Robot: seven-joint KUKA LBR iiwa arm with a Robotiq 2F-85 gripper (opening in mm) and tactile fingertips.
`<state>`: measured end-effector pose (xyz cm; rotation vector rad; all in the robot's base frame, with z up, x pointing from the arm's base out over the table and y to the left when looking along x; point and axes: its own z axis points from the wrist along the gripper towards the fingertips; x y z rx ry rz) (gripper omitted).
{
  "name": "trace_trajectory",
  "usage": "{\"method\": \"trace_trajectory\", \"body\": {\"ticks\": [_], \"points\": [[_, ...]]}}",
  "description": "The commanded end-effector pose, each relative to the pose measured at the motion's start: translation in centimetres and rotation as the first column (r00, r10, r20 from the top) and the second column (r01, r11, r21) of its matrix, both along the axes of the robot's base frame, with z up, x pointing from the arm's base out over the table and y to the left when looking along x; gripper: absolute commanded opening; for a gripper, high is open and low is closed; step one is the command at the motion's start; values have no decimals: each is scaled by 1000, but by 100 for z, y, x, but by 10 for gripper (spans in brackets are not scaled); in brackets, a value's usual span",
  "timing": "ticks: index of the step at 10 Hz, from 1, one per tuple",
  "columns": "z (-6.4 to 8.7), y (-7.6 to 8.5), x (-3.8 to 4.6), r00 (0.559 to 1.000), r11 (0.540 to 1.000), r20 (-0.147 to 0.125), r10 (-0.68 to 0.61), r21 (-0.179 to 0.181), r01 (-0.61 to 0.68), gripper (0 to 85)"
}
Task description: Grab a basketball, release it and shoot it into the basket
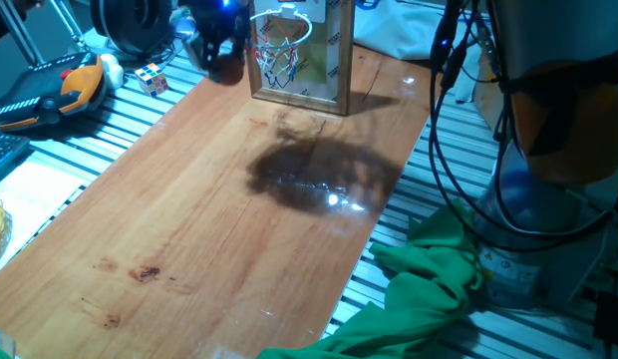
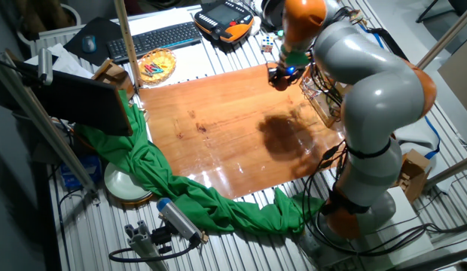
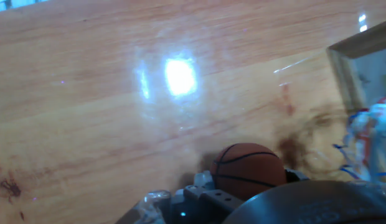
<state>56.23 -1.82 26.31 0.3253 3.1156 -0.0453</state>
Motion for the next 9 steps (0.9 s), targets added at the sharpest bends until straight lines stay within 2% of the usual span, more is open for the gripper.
{"method": "trace_trajectory", "body": {"ticks": [1, 3, 5, 9], "points": [[28, -41, -12, 1000, 1000, -1, 2, -3, -2, 7], [111, -195, -43, 1000, 1000, 4, 0, -1, 0, 7], [192, -307, -68, 1000, 1000, 30, -3, -15, 4, 7], [244, -479, -79, 999, 1000, 28, -22, -20, 22, 7]]}}
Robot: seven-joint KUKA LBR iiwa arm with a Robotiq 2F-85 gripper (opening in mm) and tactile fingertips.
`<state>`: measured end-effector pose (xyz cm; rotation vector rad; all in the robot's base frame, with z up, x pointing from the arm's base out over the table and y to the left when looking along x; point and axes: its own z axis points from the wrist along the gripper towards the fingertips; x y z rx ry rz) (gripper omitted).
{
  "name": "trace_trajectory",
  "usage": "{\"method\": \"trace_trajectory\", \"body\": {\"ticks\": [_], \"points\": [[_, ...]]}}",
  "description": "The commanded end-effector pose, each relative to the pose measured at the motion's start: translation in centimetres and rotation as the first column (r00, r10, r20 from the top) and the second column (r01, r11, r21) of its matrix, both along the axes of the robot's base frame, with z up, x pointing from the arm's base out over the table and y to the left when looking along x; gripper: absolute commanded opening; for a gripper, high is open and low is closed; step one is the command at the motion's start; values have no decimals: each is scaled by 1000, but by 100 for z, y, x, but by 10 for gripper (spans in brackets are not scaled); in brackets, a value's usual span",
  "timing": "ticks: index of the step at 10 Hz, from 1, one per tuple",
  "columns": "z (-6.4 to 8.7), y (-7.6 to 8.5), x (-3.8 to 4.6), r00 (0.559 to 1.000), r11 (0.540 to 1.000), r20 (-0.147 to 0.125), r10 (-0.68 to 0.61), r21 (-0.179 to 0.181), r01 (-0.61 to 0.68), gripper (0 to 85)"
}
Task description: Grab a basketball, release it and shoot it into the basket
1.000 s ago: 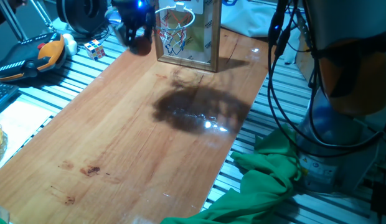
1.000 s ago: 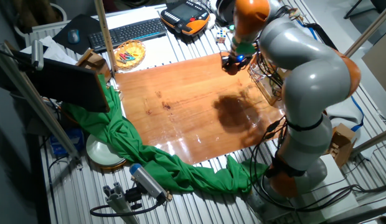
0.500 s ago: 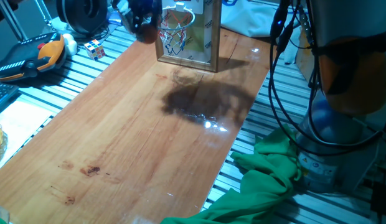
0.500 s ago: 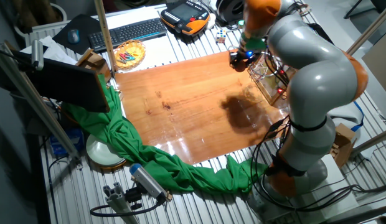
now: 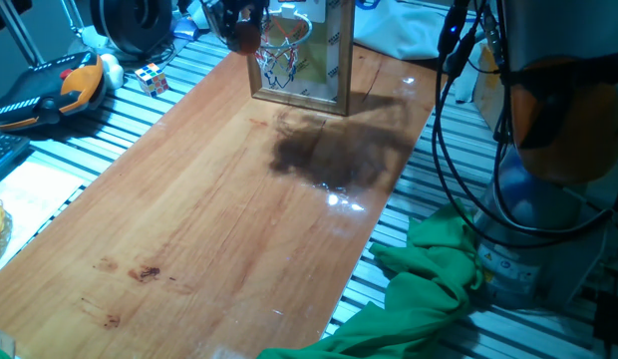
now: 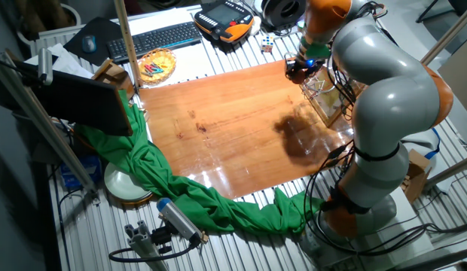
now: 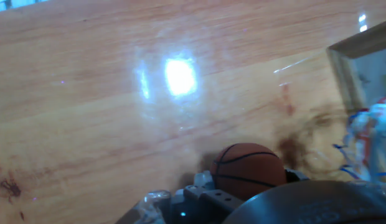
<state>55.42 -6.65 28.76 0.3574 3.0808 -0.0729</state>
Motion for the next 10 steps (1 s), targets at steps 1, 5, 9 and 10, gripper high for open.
{"method": "trace_trajectory", "body": {"ticks": [1, 5, 9, 10], "points": [[12, -20, -10, 1000, 1000, 1, -7, -2, 7, 7], [90, -150, -31, 1000, 1000, -19, -15, 25, 16, 7], [130, -278, -50, 999, 999, -23, -32, 12, 33, 7], [134, -307, -54, 999, 999, -24, -37, 10, 37, 7]]}}
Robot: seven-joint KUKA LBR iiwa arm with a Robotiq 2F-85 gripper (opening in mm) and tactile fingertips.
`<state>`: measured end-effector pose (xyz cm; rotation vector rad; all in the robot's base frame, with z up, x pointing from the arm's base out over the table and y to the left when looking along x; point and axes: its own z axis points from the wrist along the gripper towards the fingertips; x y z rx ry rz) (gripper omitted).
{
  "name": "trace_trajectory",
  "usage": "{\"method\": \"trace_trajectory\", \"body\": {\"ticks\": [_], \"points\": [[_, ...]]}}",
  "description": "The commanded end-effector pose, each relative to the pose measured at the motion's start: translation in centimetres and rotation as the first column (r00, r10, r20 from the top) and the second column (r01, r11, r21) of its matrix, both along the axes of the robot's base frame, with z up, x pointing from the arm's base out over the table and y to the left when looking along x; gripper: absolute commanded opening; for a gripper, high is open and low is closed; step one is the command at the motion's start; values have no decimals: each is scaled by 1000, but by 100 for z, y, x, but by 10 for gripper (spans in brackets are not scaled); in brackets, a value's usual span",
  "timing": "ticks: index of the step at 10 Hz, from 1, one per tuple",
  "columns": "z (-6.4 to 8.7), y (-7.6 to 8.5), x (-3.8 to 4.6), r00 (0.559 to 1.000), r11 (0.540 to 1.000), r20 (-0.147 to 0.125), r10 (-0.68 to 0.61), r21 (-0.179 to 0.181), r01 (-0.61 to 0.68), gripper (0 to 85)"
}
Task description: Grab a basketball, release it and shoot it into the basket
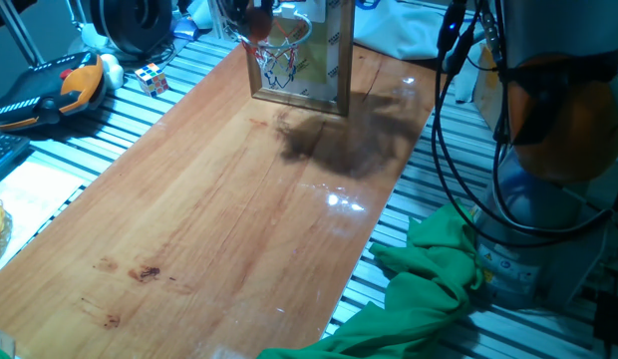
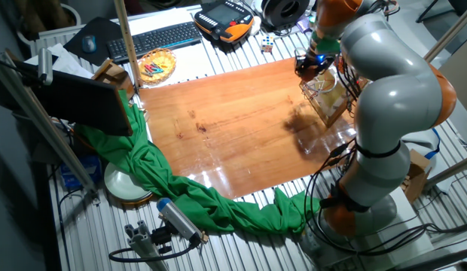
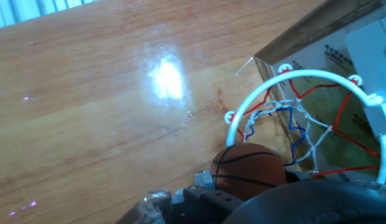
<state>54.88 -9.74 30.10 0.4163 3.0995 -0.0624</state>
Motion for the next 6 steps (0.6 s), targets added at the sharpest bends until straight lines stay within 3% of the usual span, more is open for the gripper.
{"method": "trace_trajectory", "body": {"ticks": [1, 6], "points": [[-4, -22, -2, 1000, 1000, 0, 8, -2, -8, 7], [-50, -101, -5, 999, 999, 4, 32, 15, -32, 7]]}}
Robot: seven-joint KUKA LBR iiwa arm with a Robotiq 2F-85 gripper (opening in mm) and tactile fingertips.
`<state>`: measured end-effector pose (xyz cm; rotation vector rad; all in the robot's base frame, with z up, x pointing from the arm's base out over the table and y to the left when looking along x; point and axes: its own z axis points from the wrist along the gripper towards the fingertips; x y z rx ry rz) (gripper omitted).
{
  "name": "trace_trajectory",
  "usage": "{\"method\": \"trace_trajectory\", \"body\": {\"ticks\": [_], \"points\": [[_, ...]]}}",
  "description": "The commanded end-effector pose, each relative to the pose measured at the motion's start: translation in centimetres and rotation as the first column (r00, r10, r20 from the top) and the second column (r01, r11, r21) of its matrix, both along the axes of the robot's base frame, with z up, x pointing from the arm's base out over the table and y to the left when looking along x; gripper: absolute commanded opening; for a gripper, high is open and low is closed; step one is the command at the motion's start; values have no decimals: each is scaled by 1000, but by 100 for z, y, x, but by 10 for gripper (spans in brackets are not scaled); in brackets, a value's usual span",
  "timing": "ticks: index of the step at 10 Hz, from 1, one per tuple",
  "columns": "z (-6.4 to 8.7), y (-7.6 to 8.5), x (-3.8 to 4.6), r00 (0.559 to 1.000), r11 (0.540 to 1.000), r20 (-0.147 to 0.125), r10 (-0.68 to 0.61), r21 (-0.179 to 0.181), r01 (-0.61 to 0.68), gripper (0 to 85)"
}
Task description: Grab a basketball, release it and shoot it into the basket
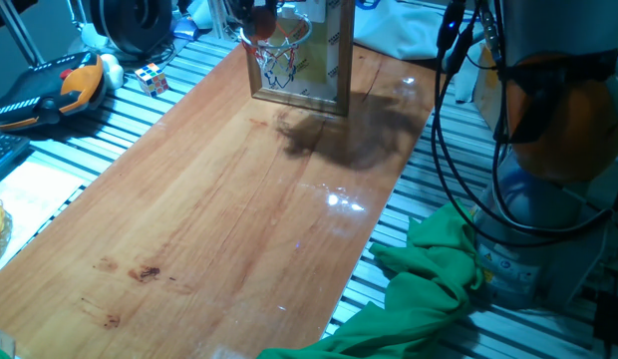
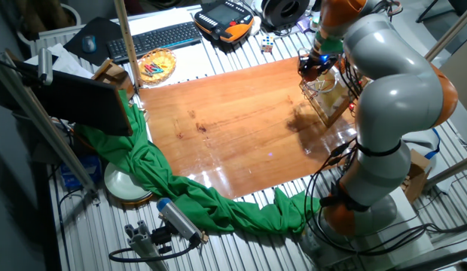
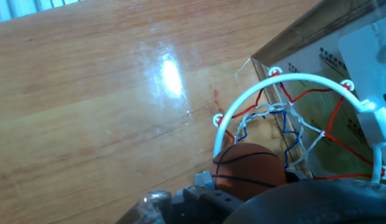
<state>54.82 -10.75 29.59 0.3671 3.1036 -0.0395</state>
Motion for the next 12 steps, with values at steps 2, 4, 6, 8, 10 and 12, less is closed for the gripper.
{"method": "trace_trajectory", "body": {"ticks": [2, 4, 6, 8, 10, 12], "points": [[1, 0, 0, 1000, 1000, 7, 8, 10, -8, 7], [1, 0, 0, 1000, 1000, 18, 12, 10, -13, 7], [1, 0, 0, 999, 1000, 33, 17, -15, -16, 7], [8, -14, -2, 999, 999, 26, 26, -29, -25, 7], [55, -230, 6, 999, 999, 18, 34, -15, -34, 7], [61, -382, 37, 999, 999, 20, 44, -13, -43, 7]]}}
